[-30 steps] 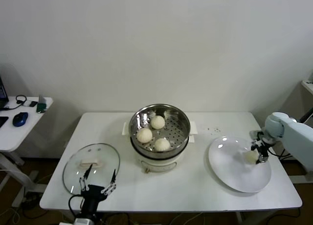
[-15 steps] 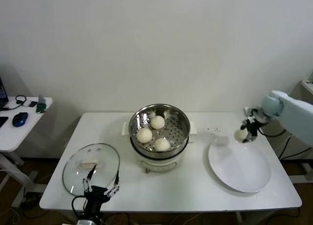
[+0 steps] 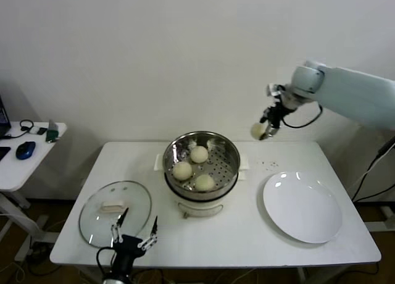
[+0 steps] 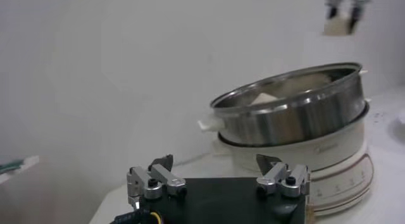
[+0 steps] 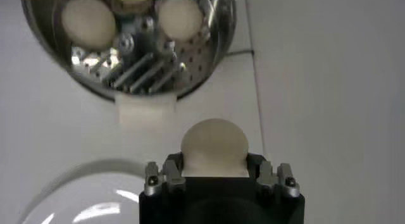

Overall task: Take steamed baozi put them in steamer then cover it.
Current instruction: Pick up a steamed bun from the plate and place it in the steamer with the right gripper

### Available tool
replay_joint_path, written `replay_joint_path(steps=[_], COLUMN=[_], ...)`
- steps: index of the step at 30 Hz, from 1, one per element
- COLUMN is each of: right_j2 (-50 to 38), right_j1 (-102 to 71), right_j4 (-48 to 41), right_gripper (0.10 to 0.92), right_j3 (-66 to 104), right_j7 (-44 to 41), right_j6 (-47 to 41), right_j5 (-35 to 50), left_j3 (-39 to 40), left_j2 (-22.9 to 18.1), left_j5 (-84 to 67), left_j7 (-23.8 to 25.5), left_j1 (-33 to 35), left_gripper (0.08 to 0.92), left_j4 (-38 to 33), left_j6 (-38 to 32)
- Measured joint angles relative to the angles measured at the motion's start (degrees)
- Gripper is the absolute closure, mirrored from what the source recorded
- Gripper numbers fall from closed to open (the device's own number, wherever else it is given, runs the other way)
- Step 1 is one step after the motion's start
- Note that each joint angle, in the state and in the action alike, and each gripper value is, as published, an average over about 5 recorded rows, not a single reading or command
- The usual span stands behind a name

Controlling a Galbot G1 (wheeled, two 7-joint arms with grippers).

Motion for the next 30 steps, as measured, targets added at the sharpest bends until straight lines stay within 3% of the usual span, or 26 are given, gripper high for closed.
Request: replay_joint_path(steps=[10,30], right_j2=[10.58,17.34], right_j1=[4.1,-2.01], right_j4=[3.28,5.92], right_gripper=[0.372,0.364], right_j3=[-6.28,-9.58], right_j7=[3.49,8.57], right_j6=[-3.89,-9.32], right_j5=[9.24,9.65], left_j3=[0.95,1.48], left_j2=[-0.22,-0.68], left_j5=[1.71,3.35], left_j7=[-0.29,-0.53], left_j1=[0.14,-0.43], left_gripper=[0.177,0.177], left_j4=[-0.63,-1.23], left_j6=[0.68,1.68])
